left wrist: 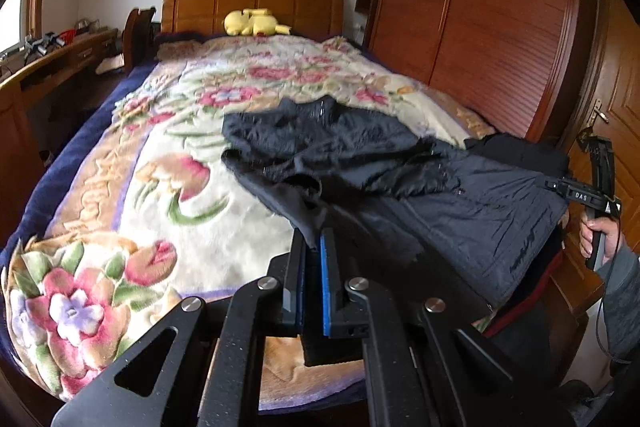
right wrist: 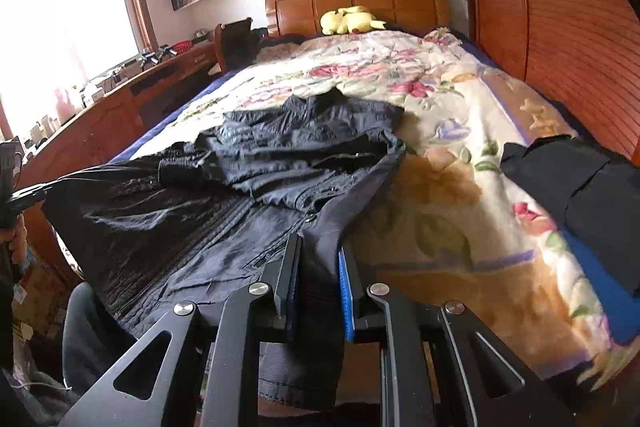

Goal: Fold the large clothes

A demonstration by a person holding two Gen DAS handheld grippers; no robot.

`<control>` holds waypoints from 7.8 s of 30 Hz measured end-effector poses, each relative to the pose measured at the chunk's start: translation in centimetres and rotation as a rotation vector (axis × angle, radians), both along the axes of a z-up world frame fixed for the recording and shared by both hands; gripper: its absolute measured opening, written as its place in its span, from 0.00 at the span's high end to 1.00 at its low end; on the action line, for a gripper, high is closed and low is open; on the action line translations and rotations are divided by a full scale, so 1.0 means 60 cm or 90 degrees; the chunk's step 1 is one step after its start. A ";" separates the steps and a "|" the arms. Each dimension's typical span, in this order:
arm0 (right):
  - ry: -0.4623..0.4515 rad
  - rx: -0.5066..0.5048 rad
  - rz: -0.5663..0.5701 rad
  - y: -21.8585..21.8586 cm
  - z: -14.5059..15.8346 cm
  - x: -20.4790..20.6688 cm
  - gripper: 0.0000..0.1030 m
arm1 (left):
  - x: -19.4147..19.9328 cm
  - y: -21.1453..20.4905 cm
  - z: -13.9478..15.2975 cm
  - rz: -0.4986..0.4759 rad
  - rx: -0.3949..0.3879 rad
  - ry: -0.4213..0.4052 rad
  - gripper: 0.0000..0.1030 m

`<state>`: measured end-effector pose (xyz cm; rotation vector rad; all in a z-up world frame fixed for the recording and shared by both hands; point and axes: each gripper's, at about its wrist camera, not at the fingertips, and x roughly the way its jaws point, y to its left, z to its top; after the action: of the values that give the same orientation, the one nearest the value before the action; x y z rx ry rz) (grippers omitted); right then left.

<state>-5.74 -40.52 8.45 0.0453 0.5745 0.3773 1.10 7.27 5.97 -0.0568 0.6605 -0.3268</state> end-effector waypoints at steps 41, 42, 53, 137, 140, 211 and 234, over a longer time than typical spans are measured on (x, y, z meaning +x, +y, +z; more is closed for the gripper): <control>-0.043 -0.043 -0.013 -0.003 0.068 0.272 0.87 | 0.265 0.025 0.043 0.048 -0.032 -0.045 0.94; -0.039 -0.047 -0.019 -0.001 0.069 0.306 0.87 | 0.287 0.026 0.041 0.050 -0.027 -0.042 0.94; 0.003 -0.095 -0.055 0.057 0.031 0.609 1.00 | 0.525 0.038 0.012 0.079 -0.002 -0.035 0.94; 0.120 -0.110 -0.066 0.023 -0.142 0.358 0.65 | 0.256 0.037 -0.268 0.074 0.122 0.196 0.50; 0.119 -0.115 -0.072 0.016 -0.135 0.359 0.56 | 0.256 0.036 -0.260 0.068 0.117 0.182 0.50; 0.140 0.009 -0.004 -0.020 -0.127 0.377 0.90 | 0.239 0.036 -0.206 0.029 0.035 0.135 0.89; 0.123 0.052 0.020 -0.105 -0.107 0.141 0.91 | 0.006 0.021 -0.174 0.017 -0.009 0.101 0.91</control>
<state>2.70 -46.79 2.04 0.1520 0.7510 0.4297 1.46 8.55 -4.47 -0.1054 0.8134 -0.3039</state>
